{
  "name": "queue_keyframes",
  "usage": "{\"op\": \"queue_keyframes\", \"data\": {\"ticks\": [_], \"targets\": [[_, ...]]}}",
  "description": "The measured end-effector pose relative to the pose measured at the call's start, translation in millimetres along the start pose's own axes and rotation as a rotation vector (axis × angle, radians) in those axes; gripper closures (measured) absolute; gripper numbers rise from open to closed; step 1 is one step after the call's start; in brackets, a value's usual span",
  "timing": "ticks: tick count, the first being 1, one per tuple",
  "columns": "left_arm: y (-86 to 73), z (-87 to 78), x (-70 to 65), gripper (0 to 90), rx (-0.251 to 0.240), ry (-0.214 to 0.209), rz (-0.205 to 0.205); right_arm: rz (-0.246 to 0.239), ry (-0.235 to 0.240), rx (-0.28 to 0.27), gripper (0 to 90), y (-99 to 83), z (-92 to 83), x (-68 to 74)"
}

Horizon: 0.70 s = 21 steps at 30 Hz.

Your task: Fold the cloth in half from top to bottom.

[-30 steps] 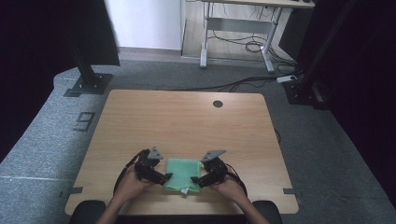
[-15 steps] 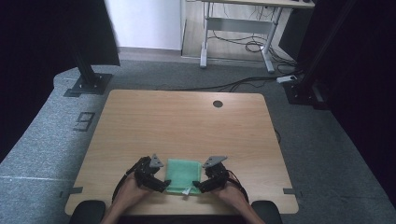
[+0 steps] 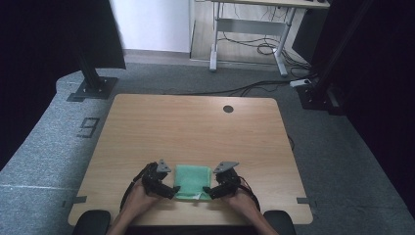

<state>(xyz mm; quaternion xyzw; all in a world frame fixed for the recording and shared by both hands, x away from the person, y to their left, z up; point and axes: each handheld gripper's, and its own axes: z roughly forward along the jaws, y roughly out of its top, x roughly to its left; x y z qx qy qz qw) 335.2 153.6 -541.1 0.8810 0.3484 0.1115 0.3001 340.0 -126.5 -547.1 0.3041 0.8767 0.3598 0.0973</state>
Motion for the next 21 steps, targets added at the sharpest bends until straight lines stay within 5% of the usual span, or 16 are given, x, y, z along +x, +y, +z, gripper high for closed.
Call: {"op": "queue_keyframes", "data": {"ticks": [21], "targets": [[17.0, 15.7, 17.5, 0.0, -0.037, 0.036, -0.031, 0.026, -0.047, -0.015, 13.9, 10.6, 8.9, -27.3]]}}
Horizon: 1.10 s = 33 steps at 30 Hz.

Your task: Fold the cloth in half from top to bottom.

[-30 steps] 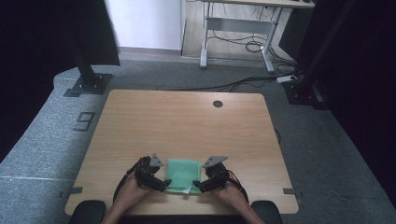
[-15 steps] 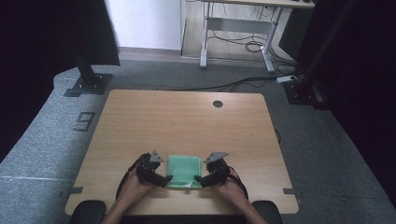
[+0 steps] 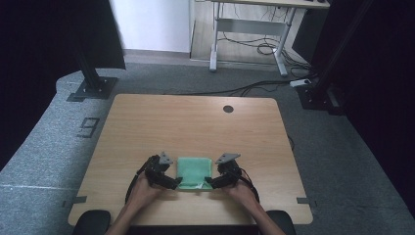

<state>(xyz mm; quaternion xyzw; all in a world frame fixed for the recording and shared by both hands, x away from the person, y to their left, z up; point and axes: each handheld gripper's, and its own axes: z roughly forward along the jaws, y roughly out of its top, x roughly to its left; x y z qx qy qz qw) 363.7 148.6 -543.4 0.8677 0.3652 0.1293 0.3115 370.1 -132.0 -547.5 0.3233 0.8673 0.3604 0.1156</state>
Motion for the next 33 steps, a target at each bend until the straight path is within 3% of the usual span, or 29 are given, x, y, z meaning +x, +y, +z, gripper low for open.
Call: {"op": "queue_keyframes", "data": {"ticks": [19, 26, 33], "targets": [[31.3, 23.5, 27.1, 0.0, -0.01, 0.07, -0.011, 0.043, -0.062, -0.013, 14.8, 19.0, 16.8, -35.8], [37.8, 30.6, 37.6, 0.0, -0.022, 0.079, -0.041, 0.068, -0.073, -0.023, 14.8, 24.5, 23.2, -46.7], [39.0, 33.6, 42.7, 0.0, -0.041, 0.083, -0.042, 0.083, -0.075, -0.029, 15.3, 26.9, 26.3, -51.1]]}}
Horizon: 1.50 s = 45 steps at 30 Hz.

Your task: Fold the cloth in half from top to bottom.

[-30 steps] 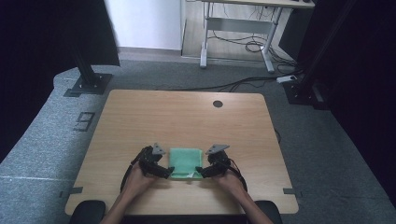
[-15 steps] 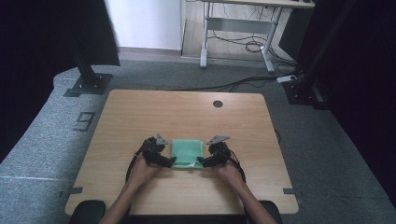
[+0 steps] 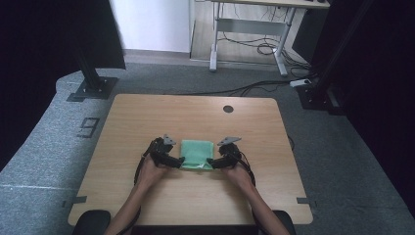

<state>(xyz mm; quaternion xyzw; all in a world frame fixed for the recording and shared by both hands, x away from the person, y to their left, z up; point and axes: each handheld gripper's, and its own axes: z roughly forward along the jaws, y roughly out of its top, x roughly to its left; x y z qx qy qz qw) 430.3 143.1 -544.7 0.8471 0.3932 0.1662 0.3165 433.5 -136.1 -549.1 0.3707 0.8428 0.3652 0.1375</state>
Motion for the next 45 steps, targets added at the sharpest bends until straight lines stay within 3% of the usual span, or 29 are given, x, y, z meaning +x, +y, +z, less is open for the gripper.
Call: {"op": "queue_keyframes", "data": {"ticks": [15, 32, 38, 45], "targets": [[3.0, -5.1, -2.7, 0.0, 0.001, 0.011, -0.002, 0.011, 0.001, 0.008, 16.8, 2.5, -3.0, 1.4], [6.3, -37.0, -7.0, 0.0, -0.049, -0.078, 0.022, 0.011, 0.05, -0.018, 9.9, 6.0, -28.3, 1.2], [4.6, -51.4, -9.0, 0.0, -0.065, -0.094, 0.046, 0.008, 0.034, -0.02, 0.0, 2.9, -38.2, 0.5], [-4.4, -62.5, -8.2, 0.0, -0.06, -0.1, 0.062, -0.005, 0.016, -0.038, 0.0, -2.4, -52.1, -1.7]]}}
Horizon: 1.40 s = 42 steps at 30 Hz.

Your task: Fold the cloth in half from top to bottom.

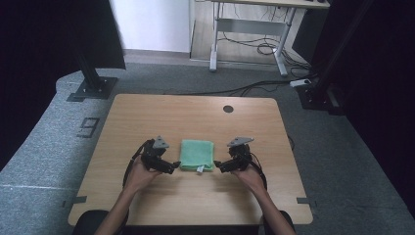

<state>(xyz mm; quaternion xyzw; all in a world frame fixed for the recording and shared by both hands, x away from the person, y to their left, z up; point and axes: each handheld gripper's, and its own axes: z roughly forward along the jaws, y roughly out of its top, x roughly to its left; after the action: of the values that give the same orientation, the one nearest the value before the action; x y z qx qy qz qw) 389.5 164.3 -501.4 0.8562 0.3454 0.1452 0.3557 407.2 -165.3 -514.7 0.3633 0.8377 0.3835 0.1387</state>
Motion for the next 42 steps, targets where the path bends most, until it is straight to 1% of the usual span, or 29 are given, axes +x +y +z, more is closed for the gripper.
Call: {"op": "queue_keyframes", "data": {"ticks": [7, 15, 18, 21, 26, 33, 36, 40, 42], "targets": [[-13.4, -12.6, 5.5, 0.0, -0.01, -0.002, -0.022, 0.004, -0.028, -0.014, 0.0, -6.9, -16.8, -5.0], [-25.2, -26.0, 5.5, 0.0, -0.017, 0.013, -0.011, 0.0, -0.047, -0.024, 0.0, -13.5, -34.9, -6.8], [-30.0, -29.3, 4.6, 0.0, -0.013, 0.015, -0.005, -0.012, -0.049, -0.024, 0.0, -16.9, -40.1, -6.4], [-35.5, -32.0, 4.0, 0.0, -0.007, 0.024, 0.001, -0.014, -0.049, -0.022, 0.0, -21.8, -44.3, -5.5], [-46.0, -36.9, 4.7, 0.0, -0.002, 0.035, 0.0, -0.015, -0.057, -0.018, 0.0, -30.6, -49.2, -5.2], [-62.4, -42.5, 6.6, 0.0, 0.008, 0.043, -0.011, 0.011, -0.068, -0.019, 0.0, -47.1, -56.2, -8.4], [-67.7, -41.8, 6.9, 0.0, 0.013, 0.045, -0.014, 0.027, -0.071, -0.021, 0.0, -54.9, -57.3, -10.2], [-72.0, -38.9, 5.9, 0.0, 0.01, 0.048, -0.017, 0.037, -0.075, -0.012, 0.0, -64.1, -56.4, -11.8], [-73.7, -36.8, 5.0, 0.0, 0.014, 0.047, -0.016, 0.035, -0.074, -0.006, 0.0, -67.9, -55.0, -12.5]]}}
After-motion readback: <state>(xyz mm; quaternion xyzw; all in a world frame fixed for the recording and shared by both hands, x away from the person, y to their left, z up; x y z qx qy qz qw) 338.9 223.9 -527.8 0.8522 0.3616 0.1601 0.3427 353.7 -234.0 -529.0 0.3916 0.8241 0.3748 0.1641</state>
